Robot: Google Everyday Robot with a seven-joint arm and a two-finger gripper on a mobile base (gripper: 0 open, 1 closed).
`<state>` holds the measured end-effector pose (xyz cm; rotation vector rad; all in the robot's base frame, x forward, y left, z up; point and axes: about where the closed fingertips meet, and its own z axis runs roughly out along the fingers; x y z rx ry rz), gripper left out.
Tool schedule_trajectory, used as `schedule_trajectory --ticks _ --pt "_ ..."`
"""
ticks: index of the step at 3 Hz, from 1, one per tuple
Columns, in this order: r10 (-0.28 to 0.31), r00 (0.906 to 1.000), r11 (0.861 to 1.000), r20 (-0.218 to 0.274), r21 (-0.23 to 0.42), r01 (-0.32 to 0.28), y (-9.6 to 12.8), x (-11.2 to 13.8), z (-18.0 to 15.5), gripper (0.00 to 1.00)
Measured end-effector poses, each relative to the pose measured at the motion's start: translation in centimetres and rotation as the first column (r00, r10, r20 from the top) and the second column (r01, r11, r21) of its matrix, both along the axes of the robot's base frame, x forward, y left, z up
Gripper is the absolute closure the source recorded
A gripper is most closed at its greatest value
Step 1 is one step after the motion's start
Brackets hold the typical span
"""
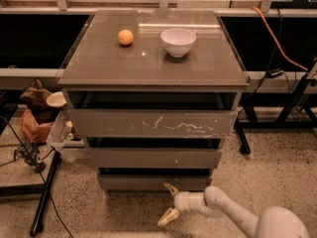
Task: Close bottom drawer
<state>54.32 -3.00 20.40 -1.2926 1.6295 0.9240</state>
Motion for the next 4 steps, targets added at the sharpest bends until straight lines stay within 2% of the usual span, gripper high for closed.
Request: schedule_trajectory --ticks 1,2,3,4 --pt "-0.191 0.9811 0.978 0.030 -0.074 0.193 -7.5 -0.2 4.4 0.00" --pt "-0.357 0.9331 0.924 0.047 -0.134 0.360 -15.8 -2.0 9.8 0.00" --pt "-0.499 0.8640 0.845 0.068 -0.181 0.502 -23.0 -4.5 16.2 0.00" --pt "-0.597 0.7913 0.760 0.134 -0.222 0.611 -27.4 -5.9 23.9 0.00"
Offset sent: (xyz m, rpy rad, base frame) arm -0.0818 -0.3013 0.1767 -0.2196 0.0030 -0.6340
